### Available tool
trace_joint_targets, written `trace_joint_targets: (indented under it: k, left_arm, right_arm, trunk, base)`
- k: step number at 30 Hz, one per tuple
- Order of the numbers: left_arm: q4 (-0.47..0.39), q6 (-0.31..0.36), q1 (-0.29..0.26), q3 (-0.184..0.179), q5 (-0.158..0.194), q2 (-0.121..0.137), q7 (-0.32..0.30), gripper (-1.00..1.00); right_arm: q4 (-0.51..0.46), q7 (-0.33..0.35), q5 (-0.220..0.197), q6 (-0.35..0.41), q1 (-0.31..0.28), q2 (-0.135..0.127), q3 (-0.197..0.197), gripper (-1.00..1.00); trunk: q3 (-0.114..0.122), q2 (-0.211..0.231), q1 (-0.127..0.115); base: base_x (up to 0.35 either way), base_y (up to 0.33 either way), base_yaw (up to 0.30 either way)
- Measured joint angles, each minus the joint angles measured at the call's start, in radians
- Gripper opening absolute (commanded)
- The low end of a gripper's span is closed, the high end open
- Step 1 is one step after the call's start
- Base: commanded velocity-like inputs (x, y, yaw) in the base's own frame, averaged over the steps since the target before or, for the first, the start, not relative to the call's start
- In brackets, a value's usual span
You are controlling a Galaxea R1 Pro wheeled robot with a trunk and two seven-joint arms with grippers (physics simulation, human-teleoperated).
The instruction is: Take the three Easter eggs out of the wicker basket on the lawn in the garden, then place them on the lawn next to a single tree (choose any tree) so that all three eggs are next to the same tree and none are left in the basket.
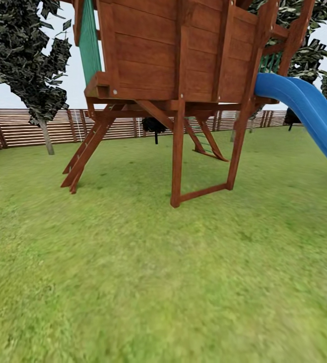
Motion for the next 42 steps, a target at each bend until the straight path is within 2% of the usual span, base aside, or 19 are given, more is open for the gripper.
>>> trace_joint_targets:
  k: [26, 42]
  left_arm:
    - [0.000, 0.000, 0.000, 0.000, 0.000, 0.000, 0.000, 1.00]
    - [0.000, 0.000, 0.000, 0.000, 0.000, 0.000, 0.000, 1.00]
  right_arm:
    - [0.000, -0.001, 0.000, 0.000, 0.000, 0.000, 0.000, 1.00]
    - [0.000, -0.001, 0.000, 0.000, 0.000, 0.001, 0.000, 1.00]
  trunk:
    - [0.000, 0.000, 0.000]
    - [0.000, 0.000, 0.000]
  base:
    - [0.336, 0.000, 0.028]
    - [0.336, 0.000, 0.204]
